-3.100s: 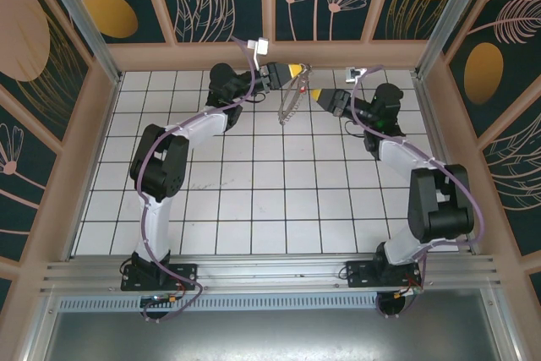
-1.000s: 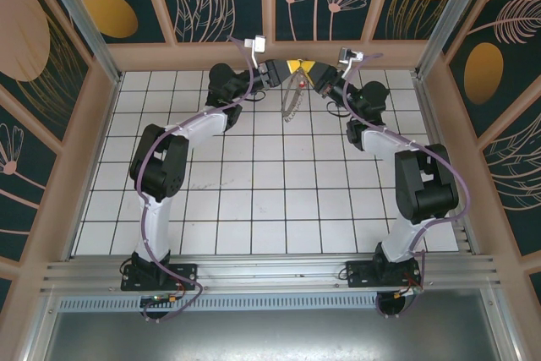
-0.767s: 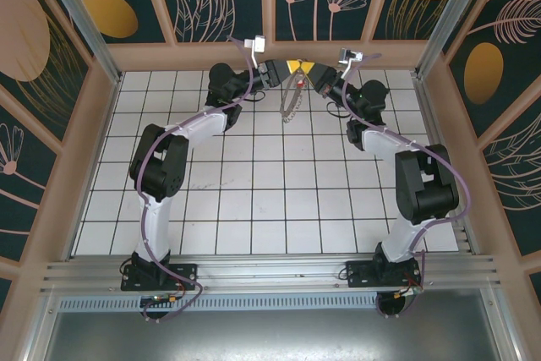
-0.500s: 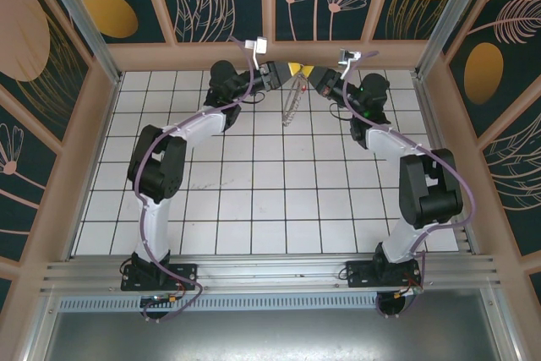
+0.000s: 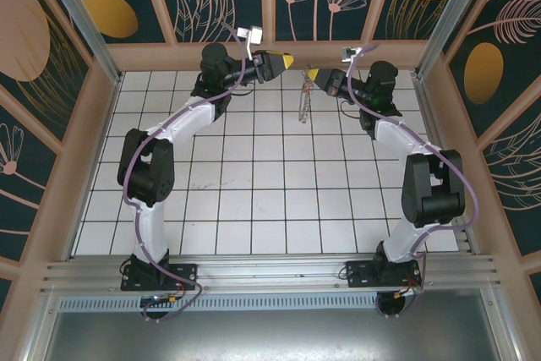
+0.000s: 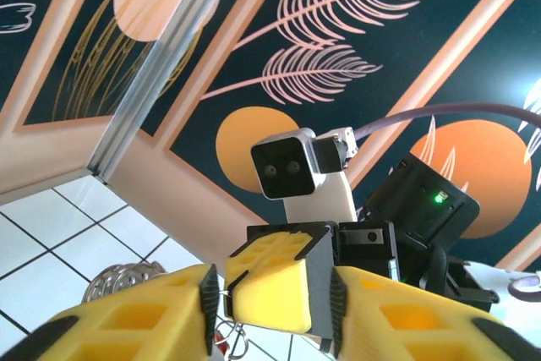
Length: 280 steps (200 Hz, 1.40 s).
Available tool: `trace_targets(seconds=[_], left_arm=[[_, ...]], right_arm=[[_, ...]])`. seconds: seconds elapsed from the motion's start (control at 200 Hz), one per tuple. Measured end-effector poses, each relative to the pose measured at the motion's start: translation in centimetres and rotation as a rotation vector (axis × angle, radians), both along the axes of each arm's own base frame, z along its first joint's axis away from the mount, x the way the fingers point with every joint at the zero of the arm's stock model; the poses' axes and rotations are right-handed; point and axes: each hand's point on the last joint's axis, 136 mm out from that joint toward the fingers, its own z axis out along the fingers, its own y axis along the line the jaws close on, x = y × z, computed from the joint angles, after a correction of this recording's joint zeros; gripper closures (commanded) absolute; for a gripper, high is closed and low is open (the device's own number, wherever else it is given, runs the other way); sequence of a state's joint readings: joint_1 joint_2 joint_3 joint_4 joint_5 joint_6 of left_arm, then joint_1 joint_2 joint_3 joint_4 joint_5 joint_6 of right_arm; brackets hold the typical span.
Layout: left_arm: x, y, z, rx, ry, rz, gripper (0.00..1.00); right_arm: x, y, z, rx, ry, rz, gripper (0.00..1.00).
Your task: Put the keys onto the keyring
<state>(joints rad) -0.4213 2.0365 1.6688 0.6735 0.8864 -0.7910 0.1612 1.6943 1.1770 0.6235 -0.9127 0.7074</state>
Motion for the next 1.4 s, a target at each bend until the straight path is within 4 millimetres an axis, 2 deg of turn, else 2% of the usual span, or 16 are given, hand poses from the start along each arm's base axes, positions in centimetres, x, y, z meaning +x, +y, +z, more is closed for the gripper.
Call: trace_targets(seconds=[0.105, 0.405, 0.706, 0.821, 1.196, 1.401], left_arm=[[-0.2, -0.2, -0.1, 0.002, 0.003, -0.023, 0.68], [-0.5, -0.6, -1.6, -0.029, 0.08, -0.072, 0.65], [-1.4, -0.6, -0.3, -0.087, 0.075, -0.104, 0.63], [-1.6, -0.8, -0.1, -0.102, 0.074, -0.115, 0.63], [-2.0, -2.6, -1.4, -0.1, 0.11, -0.164, 0.63], [-2.1, -2.8, -1.1, -0.103, 0.106, -0.168, 0.63]], right_arm=[[-0.2, 0.1, 0.1, 0.003, -0.004, 0.014, 1.0], [-1.5, 0.4, 2.3, 0.097, -0.076, 0.067, 1.0], [-1.8, 0.3, 3.8, 0.169, -0.109, 0.095, 1.0], [-2.0, 0.4, 4.1, 0.187, -0.109, 0.105, 1.0], [-2.4, 0.9, 4.3, 0.204, -0.11, 0.135, 1.0], [-2.5, 1.4, 3.9, 0.202, -0.104, 0.149, 1.0]])
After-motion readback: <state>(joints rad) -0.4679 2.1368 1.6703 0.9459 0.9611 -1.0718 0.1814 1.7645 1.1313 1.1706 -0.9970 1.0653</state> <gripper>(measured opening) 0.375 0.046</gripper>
